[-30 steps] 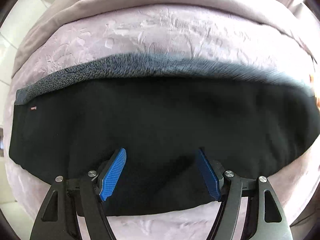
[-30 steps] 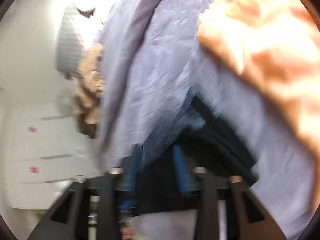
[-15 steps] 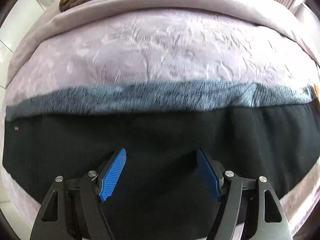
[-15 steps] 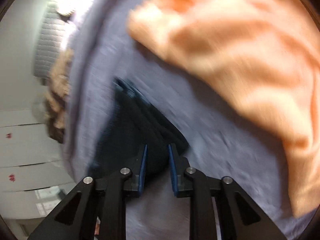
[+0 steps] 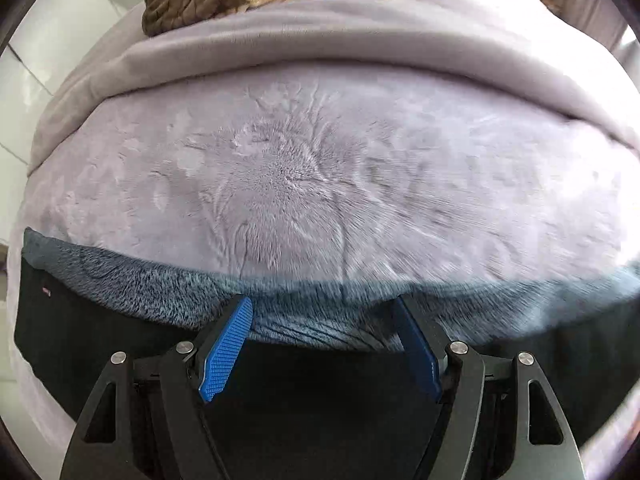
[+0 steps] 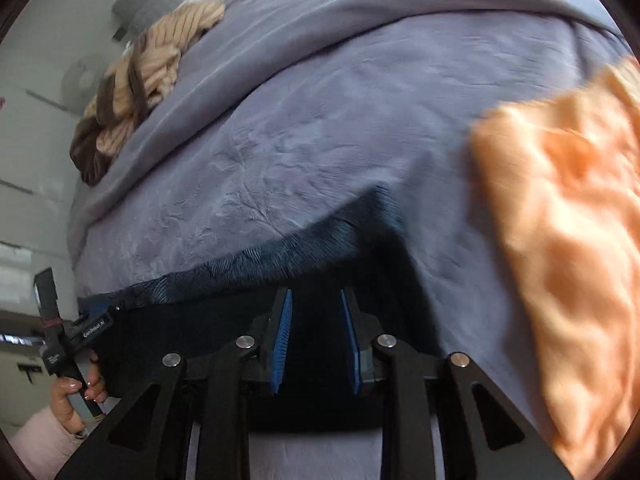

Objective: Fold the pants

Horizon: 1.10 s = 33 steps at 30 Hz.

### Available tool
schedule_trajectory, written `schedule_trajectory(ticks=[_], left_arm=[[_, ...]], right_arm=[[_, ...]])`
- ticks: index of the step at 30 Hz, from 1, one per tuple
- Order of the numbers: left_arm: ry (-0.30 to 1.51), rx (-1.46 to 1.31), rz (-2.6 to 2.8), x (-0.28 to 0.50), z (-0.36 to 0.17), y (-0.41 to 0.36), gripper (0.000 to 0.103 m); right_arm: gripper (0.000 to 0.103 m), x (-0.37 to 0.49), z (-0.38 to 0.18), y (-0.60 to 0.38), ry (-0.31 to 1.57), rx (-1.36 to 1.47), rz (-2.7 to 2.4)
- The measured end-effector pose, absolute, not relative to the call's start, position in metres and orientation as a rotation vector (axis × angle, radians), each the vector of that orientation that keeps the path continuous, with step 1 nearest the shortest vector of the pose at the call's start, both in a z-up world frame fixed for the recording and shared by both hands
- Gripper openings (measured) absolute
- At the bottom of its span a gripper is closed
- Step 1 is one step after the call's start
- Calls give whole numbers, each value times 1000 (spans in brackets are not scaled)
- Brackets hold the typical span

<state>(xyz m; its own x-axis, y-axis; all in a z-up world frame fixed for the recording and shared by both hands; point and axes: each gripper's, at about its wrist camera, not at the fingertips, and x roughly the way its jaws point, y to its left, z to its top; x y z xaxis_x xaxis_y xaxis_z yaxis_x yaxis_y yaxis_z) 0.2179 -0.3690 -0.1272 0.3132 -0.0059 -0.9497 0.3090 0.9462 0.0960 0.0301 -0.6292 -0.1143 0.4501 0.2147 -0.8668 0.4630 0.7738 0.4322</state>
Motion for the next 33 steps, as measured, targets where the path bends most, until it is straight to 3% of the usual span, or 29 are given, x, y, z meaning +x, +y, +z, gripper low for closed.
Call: schedule_trajectory(ticks=[2, 5, 7, 10, 11, 12, 16, 23, 29, 31, 32, 33], left_arm=[[1219, 308, -199, 224, -140, -375, 90], [1229, 282, -186, 235, -132, -360, 90], [1228, 263, -165, 243, -119, -338, 90], [1211, 254, -144, 233, -94, -292, 90], [1205, 253, -137, 230, -89, -276, 90], [1203, 261, -115, 225, -85, -252, 90], [1235, 262, -27, 221, -93, -178, 90], [1229, 266, 116, 248, -125, -53, 90], [1221, 211, 14, 258, -149, -24, 93], [1213, 208, -6, 261, -153, -18, 93], [1215, 190, -20, 261, -154, -15, 93], [1216, 178, -31, 261, -154, -12, 93]], right_arm=[[23, 47, -140, -629, 1193, 668, -217], [4, 37, -147, -642, 1171, 709, -235], [4, 21, -142, -653, 1157, 759, -254], [24, 5, -126, -647, 1158, 790, -234], [37, -2, -119, -638, 1151, 812, -188], [44, -5, -115, -625, 1136, 848, -126], [45, 1, -112, -522, 1141, 954, 219], [45, 42, -173, -315, 1253, 1151, 505], [45, 61, -196, -273, 1153, 1309, 427], [39, 67, -197, -270, 1149, 1325, 407], [14, 63, -194, -274, 1164, 1311, 393], [10, 66, -191, -273, 1179, 1294, 381]])
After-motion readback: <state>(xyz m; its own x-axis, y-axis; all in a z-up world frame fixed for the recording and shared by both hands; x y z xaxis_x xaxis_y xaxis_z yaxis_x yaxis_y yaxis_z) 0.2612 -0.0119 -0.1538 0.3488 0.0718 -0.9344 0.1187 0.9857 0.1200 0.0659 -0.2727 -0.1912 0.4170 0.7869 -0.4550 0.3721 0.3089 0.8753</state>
